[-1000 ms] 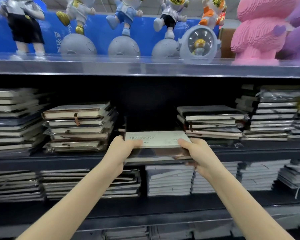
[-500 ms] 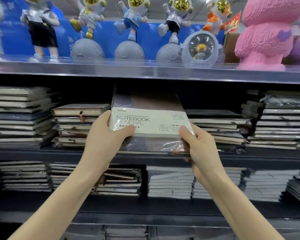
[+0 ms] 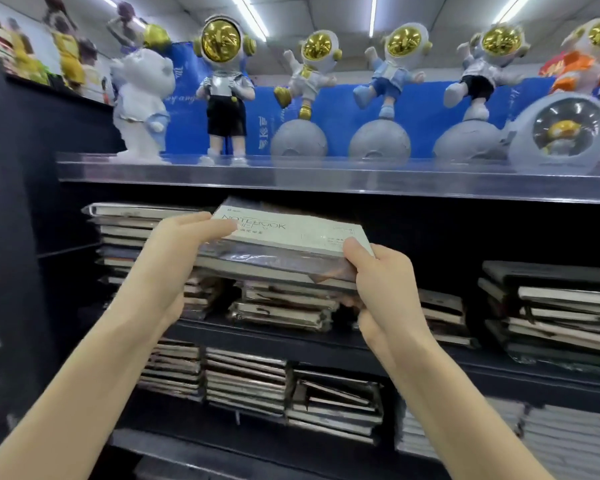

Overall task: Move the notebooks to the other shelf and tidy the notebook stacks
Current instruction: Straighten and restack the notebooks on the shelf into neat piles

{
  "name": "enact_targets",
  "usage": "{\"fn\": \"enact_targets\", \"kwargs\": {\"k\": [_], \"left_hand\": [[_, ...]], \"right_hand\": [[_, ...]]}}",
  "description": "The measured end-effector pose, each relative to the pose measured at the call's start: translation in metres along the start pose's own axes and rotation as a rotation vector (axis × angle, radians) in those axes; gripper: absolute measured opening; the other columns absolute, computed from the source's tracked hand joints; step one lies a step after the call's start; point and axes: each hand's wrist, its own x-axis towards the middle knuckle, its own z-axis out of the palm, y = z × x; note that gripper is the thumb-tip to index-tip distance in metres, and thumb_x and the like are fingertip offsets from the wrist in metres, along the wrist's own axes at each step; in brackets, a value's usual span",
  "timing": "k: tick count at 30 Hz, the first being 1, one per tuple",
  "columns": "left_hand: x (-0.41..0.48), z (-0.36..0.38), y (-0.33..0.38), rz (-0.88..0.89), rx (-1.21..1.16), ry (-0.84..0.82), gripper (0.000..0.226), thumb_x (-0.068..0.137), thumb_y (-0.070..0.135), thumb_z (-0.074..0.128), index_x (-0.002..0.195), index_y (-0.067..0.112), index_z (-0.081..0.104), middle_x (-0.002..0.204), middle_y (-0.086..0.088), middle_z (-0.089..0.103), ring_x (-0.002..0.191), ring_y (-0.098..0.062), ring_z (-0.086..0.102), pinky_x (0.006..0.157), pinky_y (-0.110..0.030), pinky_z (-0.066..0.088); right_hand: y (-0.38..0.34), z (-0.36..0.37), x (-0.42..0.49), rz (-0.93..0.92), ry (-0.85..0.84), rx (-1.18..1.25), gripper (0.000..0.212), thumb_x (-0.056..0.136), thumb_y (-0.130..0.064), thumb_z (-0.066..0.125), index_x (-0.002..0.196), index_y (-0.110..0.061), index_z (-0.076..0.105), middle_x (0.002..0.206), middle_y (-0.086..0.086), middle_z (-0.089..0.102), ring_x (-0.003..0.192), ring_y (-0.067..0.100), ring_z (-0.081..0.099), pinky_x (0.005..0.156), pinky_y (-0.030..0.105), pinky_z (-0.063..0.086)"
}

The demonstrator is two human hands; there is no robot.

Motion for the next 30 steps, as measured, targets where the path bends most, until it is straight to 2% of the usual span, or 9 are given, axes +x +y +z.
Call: {"fn": "enact_targets", "kwargs": {"k": [3, 8, 11, 13, 16, 20, 22, 24, 30], "left_hand": [[0.018, -0.041, 0.000, 0.047, 0.007, -0.046, 0.101, 0.040, 0.063, 0.077, 0.127, 0.016, 0.059, 0.132, -0.001, 0.058, 0.126, -0.026, 0.049, 0.111, -0.050, 0.028], [0.050, -0.096, -0.018, 0.232, 0.279, 0.152, 0.060, 0.079, 0.066, 0.052, 0.087, 0.010, 0.071, 0.088, 0.000, 0.070, 0.089, -0.016, 0.063, 0.090, -0.038, 0.047], [0.071, -0.122, -0.022, 0.376, 0.620, 0.454, 0.060, 0.097, 0.054, 0.033, 0.074, 0.004, 0.057, 0.073, -0.007, 0.056, 0.063, -0.012, 0.046, 0.060, -0.026, 0.034], [0.086, -0.139, -0.025, 0.554, 0.773, 0.570, 0.053, 0.098, 0.048, 0.034, 0.078, 0.007, 0.061, 0.076, -0.007, 0.058, 0.068, -0.018, 0.050, 0.062, -0.027, 0.030], [0.106, -0.164, -0.039, 0.836, 0.942, 0.494, 0.048, 0.094, 0.048, 0.044, 0.096, 0.008, 0.070, 0.091, -0.011, 0.066, 0.085, -0.030, 0.058, 0.077, -0.032, 0.035], [0.117, -0.176, -0.052, 1.009, 0.968, 0.308, 0.036, 0.090, 0.045, 0.054, 0.101, 0.017, 0.074, 0.095, -0.004, 0.068, 0.088, -0.025, 0.061, 0.079, -0.038, 0.040], [0.122, -0.178, -0.051, 1.006, 0.901, 0.322, 0.030, 0.087, 0.043, 0.059, 0.095, 0.019, 0.075, 0.090, -0.001, 0.069, 0.084, -0.022, 0.062, 0.078, -0.041, 0.043], [0.129, -0.179, -0.051, 0.953, 0.888, 0.361, 0.027, 0.084, 0.044, 0.063, 0.091, 0.021, 0.076, 0.086, 0.001, 0.069, 0.080, -0.021, 0.062, 0.077, -0.048, 0.045], [0.131, -0.158, -0.063, 0.803, 1.029, 0.545, 0.031, 0.087, 0.037, 0.056, 0.100, 0.014, 0.071, 0.096, -0.010, 0.066, 0.089, -0.032, 0.059, 0.088, -0.046, 0.036]], "right_hand": [[0.010, 0.050, 0.018, 0.058, 0.041, 0.033, 0.024, 0.091, -0.013, 0.053, 0.087, 0.010, 0.056, 0.095, 0.038, 0.060, 0.073, 0.027, 0.053, 0.047, 0.025, 0.040], [0.022, 0.130, 0.038, 0.060, 0.051, 0.090, 0.008, 0.089, -0.011, 0.056, 0.085, -0.010, 0.049, 0.076, 0.015, 0.047, 0.068, 0.026, 0.047, 0.046, 0.026, 0.035], [0.021, 0.172, 0.051, 0.092, 0.084, 0.137, 0.008, 0.090, -0.010, 0.058, 0.087, -0.007, 0.051, 0.075, 0.012, 0.050, 0.068, 0.023, 0.048, 0.044, 0.022, 0.036], [0.021, 0.198, 0.060, 0.164, 0.112, 0.176, 0.008, 0.091, -0.011, 0.057, 0.091, -0.006, 0.051, 0.085, 0.011, 0.056, 0.073, 0.021, 0.054, 0.049, 0.026, 0.043], [0.020, 0.223, 0.069, 0.229, 0.066, 0.200, 0.017, 0.094, -0.019, 0.054, 0.103, -0.004, 0.051, 0.100, 0.012, 0.062, 0.068, 0.021, 0.062, 0.047, 0.024, 0.049], [0.029, 0.210, 0.062, 0.085, -0.055, -0.175, 0.065, 0.086, -0.050, 0.060, 0.135, -0.008, 0.046, 0.100, 0.005, 0.067, 0.058, 0.010, 0.062, 0.046, 0.017, 0.047], [0.038, 0.201, 0.058, -0.113, 0.020, -0.484, 0.080, 0.078, -0.068, 0.057, 0.139, -0.017, 0.046, 0.116, -0.002, 0.065, 0.089, 0.010, 0.061, 0.078, 0.027, 0.054], [0.040, 0.204, 0.058, -0.243, 0.130, -0.721, 0.078, 0.077, -0.074, 0.051, 0.132, -0.019, 0.053, 0.121, -0.007, 0.061, 0.113, 0.013, 0.055, 0.093, 0.032, 0.043], [0.046, 0.215, 0.072, -0.272, 0.070, -1.010, 0.076, 0.084, -0.072, 0.039, 0.134, -0.017, 0.051, 0.129, 0.009, 0.052, 0.117, 0.027, 0.052, 0.087, 0.035, 0.038]]}}
